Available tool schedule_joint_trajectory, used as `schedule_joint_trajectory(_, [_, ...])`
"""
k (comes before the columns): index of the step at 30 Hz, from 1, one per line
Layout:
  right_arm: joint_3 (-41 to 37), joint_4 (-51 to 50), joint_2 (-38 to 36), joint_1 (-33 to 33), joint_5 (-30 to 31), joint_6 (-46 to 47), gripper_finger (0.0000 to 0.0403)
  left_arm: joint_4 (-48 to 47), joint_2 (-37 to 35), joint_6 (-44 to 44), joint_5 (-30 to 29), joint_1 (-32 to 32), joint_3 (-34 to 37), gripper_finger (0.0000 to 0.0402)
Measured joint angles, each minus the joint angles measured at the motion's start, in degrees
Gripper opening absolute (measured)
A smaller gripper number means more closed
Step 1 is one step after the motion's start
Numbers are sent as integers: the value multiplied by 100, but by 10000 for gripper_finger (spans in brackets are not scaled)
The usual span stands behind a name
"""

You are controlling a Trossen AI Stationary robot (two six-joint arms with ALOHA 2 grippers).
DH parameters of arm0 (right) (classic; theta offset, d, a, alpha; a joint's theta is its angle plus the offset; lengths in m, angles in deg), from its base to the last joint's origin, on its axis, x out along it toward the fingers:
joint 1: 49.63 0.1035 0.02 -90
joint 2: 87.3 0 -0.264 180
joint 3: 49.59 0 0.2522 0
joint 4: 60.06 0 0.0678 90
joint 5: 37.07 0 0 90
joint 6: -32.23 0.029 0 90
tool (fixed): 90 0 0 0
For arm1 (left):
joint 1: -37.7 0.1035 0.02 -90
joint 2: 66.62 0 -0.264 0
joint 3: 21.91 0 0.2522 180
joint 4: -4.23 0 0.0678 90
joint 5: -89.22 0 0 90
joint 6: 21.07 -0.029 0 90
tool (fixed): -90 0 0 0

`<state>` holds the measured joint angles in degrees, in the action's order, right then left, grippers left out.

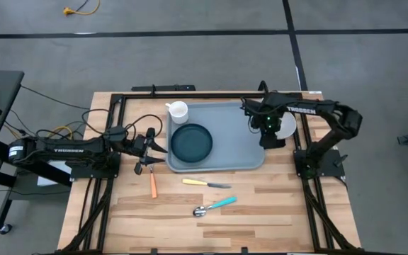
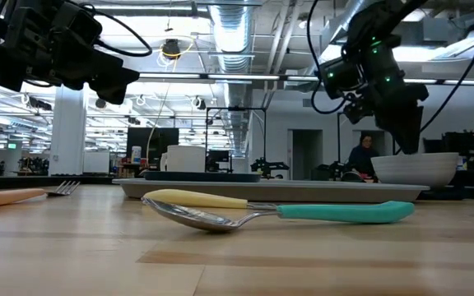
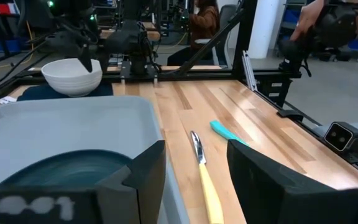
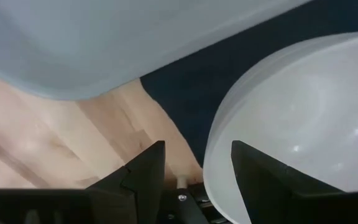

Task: Set up tray
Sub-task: Put the white bowl on top of the black plate on the gray tray

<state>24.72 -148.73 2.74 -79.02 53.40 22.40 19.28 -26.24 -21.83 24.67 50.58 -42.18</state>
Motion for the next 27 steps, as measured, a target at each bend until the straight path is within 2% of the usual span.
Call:
schedule_joint_trajectory(5, [0, 14, 195, 0, 3, 373, 178, 2, 0, 1, 1, 0, 0, 159])
schedule_joint_trajectory(14, [-2, -2, 639, 0, 90, 426, 177, 2, 0, 2, 2, 0, 0, 159])
schedule_joint_trajectory(17, [-2, -57, 780, 0, 174, 401, 165, 2, 0, 1, 1, 0, -2, 159])
schedule_joint_trajectory(20, [-2, -160, 892, -37, 152, 348, 130, 2, 0, 1, 2, 0, -2, 159])
schedule_joint_trajectory(25, [-2, -340, 944, -108, 164, 238, 32, 3, 0, 1, 2, 2, -2, 159])
schedule_joint_trajectory(27, [2, -380, 935, -162, 274, 256, 11, 4, 0, 1, 2, 0, -2, 159])
